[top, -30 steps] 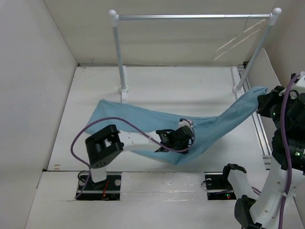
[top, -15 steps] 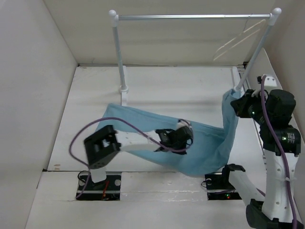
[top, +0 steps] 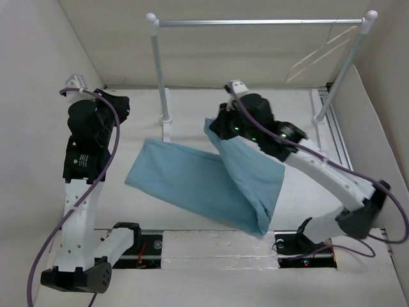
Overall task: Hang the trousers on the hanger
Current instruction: Fold the trousers
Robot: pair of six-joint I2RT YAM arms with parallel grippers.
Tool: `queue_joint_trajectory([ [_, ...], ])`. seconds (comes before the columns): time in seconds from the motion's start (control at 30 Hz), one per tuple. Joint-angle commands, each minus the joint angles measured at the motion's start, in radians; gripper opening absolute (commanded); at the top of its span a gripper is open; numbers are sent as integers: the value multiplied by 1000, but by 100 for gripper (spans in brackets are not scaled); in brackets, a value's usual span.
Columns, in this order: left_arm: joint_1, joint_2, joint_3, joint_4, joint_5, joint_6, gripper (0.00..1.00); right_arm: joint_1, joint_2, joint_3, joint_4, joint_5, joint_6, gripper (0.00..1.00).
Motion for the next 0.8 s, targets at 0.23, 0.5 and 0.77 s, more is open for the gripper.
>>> queue_joint_trajectory([
  [0.23,71,45,211,-162,-35,108,14,312,744,573,322,80,96,19],
  [0.5,71,53,208,-172,-159,150,39,324,937,668,255,-155,80,77],
  [0.77,6,143,-183,34,164,150,48,171,235,-323,451,-144,65,37],
])
